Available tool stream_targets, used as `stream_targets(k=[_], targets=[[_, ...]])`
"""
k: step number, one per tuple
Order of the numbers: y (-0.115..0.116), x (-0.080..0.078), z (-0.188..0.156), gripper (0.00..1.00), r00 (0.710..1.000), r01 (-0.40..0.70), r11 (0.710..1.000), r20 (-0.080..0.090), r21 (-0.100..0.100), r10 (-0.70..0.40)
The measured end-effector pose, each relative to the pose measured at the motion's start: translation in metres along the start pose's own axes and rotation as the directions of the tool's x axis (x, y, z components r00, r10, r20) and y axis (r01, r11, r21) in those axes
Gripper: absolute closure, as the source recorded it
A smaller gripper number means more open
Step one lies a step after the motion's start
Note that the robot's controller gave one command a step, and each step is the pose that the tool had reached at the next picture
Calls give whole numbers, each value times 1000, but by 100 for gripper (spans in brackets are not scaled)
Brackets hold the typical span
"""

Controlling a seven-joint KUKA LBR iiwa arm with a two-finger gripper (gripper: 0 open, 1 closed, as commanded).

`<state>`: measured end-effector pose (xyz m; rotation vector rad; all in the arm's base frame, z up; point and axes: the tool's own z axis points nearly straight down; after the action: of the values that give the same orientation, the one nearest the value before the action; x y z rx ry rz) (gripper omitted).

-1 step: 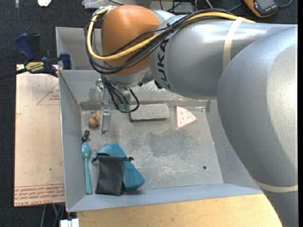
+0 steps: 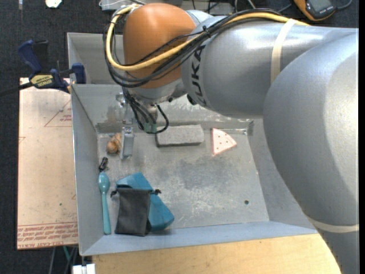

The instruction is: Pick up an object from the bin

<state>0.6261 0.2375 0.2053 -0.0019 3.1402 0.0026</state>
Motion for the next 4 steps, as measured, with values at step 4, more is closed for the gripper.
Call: stream_targets(k=[4], targets=[[-31, 83, 111, 0, 970, 242, 970, 0, -2, -242]])
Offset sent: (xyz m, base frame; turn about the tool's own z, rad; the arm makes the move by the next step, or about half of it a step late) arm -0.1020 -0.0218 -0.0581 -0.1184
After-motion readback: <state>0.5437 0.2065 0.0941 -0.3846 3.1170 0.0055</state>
